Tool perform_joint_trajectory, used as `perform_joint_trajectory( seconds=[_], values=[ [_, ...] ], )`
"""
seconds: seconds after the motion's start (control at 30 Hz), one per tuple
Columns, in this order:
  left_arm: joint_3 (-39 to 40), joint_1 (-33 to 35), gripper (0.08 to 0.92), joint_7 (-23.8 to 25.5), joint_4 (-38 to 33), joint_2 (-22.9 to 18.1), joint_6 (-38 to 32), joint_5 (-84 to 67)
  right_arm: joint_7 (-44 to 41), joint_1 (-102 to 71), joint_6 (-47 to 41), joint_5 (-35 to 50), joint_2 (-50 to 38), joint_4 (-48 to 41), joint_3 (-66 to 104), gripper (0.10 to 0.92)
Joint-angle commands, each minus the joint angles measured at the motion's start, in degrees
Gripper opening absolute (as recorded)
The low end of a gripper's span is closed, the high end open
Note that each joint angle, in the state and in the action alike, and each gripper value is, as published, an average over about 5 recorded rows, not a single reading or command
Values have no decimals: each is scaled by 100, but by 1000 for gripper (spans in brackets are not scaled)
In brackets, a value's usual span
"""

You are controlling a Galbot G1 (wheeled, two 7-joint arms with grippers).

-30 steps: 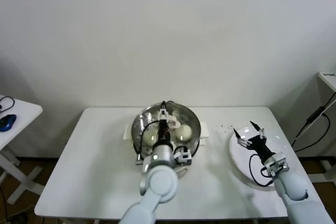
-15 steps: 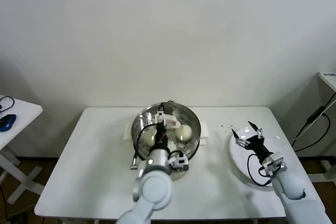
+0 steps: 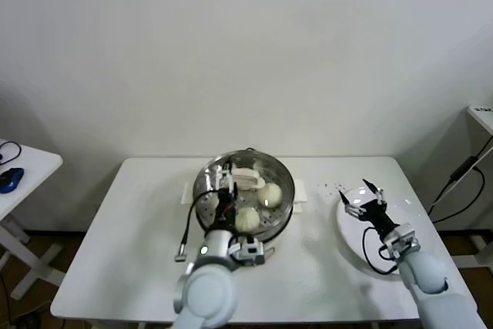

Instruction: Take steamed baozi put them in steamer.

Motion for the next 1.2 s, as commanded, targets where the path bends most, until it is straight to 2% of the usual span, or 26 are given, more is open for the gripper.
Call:
perform_joint_trajectory(
  seconds=[0.03,0.1,0.2,0.33,0.43,0.53,0.7,0.9,1.2],
  values=[
    [-703,860,823,-453,-808,579,-137,-1185,7,-87,-8,188,22,72,87,823],
    [-949,1074,823,-811,-915,692,-207,-1667,9,-134,13,229,-3,102,103,823],
    [-1541,1419,823,-1613,-946,759,-566,-2785,31,-198,51,315,-40,142,127,823],
    [-2454,1745,823,-2709,-693,695,-1701,-4800,91,-305,91,441,-25,244,189,823],
    [-2998,1916,823,-3054,-493,635,-2701,-6256,133,-409,158,472,40,311,242,823],
    [-3536,2086,823,-2918,-308,541,-3343,-7641,151,-533,240,530,101,373,312,823],
    [-4246,2356,823,-2443,59,326,-3894,-9222,168,-803,383,667,109,501,468,823],
    [-4509,2532,823,-2100,557,116,-4523,-9692,171,-1218,527,899,72,765,598,823],
    [-4552,2747,823,-2083,1018,-20,-5011,-9762,195,-1760,671,1155,43,1149,660,823]
  ],
)
